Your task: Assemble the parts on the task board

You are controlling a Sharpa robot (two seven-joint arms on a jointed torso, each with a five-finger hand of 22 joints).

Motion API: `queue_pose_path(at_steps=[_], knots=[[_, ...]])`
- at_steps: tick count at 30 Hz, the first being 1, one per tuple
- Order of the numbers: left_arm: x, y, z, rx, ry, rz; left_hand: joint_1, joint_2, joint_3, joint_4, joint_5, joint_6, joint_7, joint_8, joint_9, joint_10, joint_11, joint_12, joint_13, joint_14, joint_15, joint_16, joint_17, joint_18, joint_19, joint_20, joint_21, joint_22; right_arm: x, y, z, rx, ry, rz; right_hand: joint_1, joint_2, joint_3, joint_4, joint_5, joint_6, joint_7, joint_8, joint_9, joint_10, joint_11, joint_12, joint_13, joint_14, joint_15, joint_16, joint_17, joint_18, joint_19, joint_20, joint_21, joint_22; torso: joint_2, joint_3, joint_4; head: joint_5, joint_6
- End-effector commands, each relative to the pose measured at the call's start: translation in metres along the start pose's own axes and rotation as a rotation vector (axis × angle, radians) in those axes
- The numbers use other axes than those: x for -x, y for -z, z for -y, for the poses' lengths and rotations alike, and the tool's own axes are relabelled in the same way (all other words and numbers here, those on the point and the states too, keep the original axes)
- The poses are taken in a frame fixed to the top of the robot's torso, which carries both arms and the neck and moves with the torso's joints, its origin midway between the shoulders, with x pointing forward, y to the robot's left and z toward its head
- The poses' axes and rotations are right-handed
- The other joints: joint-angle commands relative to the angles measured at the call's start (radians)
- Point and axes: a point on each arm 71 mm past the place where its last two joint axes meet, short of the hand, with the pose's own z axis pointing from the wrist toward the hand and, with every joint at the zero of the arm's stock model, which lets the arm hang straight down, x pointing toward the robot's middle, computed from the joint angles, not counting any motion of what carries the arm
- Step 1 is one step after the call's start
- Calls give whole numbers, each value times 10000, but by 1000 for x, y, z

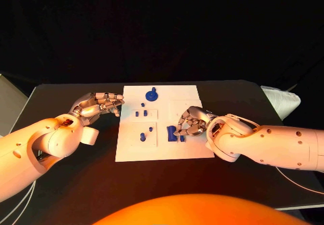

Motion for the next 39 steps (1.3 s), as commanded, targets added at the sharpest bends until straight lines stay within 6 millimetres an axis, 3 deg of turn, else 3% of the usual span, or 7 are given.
queue_pose_path(at_steps=[1, 13, 23, 35, 39], knots=[[-3, 0, 1, -76, 16, -204, -17, 85, 56, -4, 11, -79, 21, 37, -9, -78, -14, 35, -11, -3, -7, -43, -16, 152, -78, 11, 44, 14, -4, -1, -2, 35, 637, -301, 137, 10, 37, 6, -47, 79, -20, 66, 15, 1047, -59, 60, 2628, 1059, -60, 42, 2630, -169, 926, -78, 54, 2456, 8, 2, 0, 11, -6], [-3, 0, 1, -70, 10, -199, -17, 85, 56, -4, 11, -79, 21, 37, -9, -78, -14, 35, -11, -3, -7, -43, -16, 152, -78, 11, 44, 14, -9, -5, -8, -176, 1160, -181, 295, 12, 82, -17, -58, 215, -118, 235, 84, 1047, -135, 60, 2628, 1059, -111, 42, 2630, -182, 940, -108, 132, 2475, 7, 5, -2, 53, -21], [-2, 0, 1, -67, 5, -189, -34, 72, 66, -10, 10, -89, 25, 43, -15, -86, -9, 40, -18, -7, -2, -46, -17, 149, -93, 13, 59, 29, -9, -7, -9, -104, 1589, 195, 619, 99, 355, 7, -570, 207, -165, 393, 131, 1047, -185, 60, 2628, 1059, -158, 42, 2630, -187, 944, -160, 157, 2481, 12, 12, -21, 62, -12], [-2, 0, 1, -66, 6, -188, -31, 74, 81, -21, 11, -94, 28, 46, -19, -89, -8, 44, -23, -9, -3, -47, -18, 150, -100, 13, 70, 38, -7, -5, -14, 223, 1555, 603, 569, 76, 411, 22, -617, 197, -159, 412, 134, 1047, -183, 60, 2628, 1059, -161, 42, 2630, -190, 947, -165, 174, 2485, 0, 15, -18, 66, 3], [-2, 0, 1, -65, 6, -185, -31, 74, 81, -21, 11, -94, 28, 46, -19, -89, -8, 44, -23, -9, -3, -47, -18, 150, -100, 13, 70, 38, -5, -4, -17, 540, 1409, 1020, 226, 48, 489, 35, -622, 180, -152, 465, 143, 1047, -175, 60, 2628, 1059, -156, 42, 2630, -195, 951, -165, 198, 2491, 2, 8, -19, 57, 25]])
